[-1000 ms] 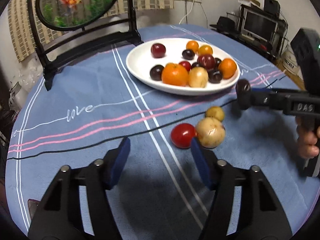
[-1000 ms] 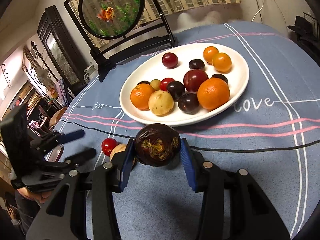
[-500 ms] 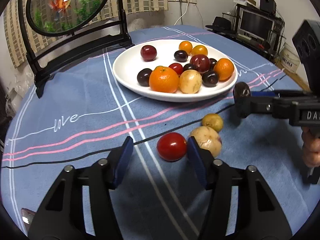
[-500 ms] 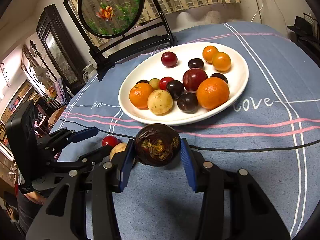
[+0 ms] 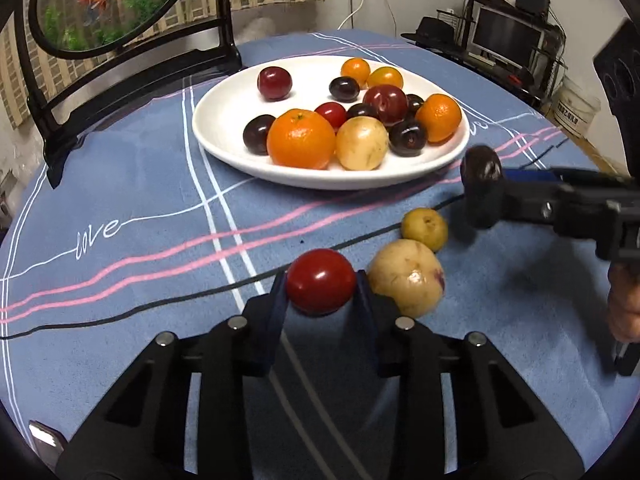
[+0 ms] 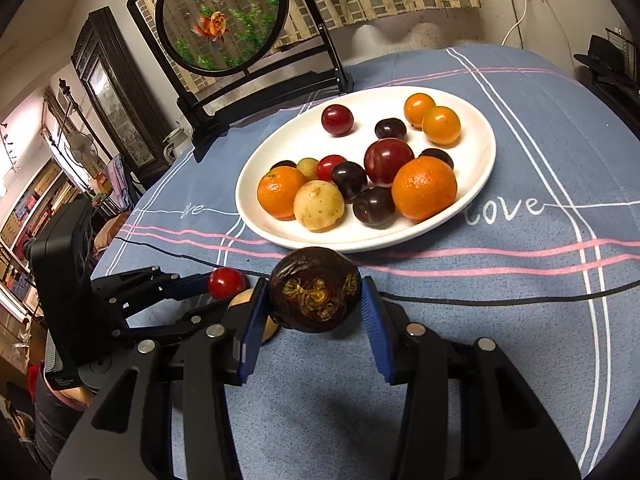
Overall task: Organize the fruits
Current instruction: 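Grasp the large dark brown fruit with the right gripper while the left gripper grasps a red tomato, then carry the dark brown fruit and red tomato onto the plate and open both grippers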
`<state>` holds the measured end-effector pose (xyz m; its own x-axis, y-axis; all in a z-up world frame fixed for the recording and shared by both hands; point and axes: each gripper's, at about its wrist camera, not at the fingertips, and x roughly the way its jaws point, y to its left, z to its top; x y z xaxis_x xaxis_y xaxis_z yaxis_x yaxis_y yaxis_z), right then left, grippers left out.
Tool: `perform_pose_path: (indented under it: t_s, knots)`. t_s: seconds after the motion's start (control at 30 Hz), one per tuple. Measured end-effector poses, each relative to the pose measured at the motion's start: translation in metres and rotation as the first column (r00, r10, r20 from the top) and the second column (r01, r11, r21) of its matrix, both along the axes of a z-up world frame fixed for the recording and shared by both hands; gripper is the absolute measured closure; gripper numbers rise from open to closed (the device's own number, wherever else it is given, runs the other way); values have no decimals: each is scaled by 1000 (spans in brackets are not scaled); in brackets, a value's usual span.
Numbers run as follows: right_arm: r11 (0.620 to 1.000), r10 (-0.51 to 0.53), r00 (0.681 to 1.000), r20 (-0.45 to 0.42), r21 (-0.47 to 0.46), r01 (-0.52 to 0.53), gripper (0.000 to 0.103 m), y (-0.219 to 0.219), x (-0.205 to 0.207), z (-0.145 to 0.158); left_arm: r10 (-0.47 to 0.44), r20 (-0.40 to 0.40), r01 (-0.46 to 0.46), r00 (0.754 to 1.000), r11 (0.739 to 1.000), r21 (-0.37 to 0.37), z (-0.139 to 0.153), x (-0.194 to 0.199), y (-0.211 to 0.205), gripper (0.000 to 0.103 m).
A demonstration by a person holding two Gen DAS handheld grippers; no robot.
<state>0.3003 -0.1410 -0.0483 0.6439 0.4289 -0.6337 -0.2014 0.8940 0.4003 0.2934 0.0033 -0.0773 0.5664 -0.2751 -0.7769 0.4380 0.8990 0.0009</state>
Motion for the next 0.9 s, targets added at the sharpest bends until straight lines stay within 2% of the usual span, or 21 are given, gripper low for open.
perform_pose_path:
  t_s: [0.3,0.43,0.63,0.77,0.9]
  knots:
    - [1000,4,1000,0,-11,-4,57,2,0,-1,9,1,-9,1000,1000,-9,-1,0,0,69]
    - [1000,2,1000,25,-3,-2,57,-1,-3,4,-8,9,8,1000,1000,-18,7,-10,3,70]
    - [1000,-11,994,110,9,10,57,-3,-5,17,13,88,0,996,989,-145,46,-16,10,70]
    - [998,-64,984,169,-11,67,57,-12,16,32,21,158,1,987,991,-133,73,13,-9,70]
    - [991,-98,976,194,-65,113,57,-18,54,36,34,149,-19,988,994,-105,78,69,-31,70]
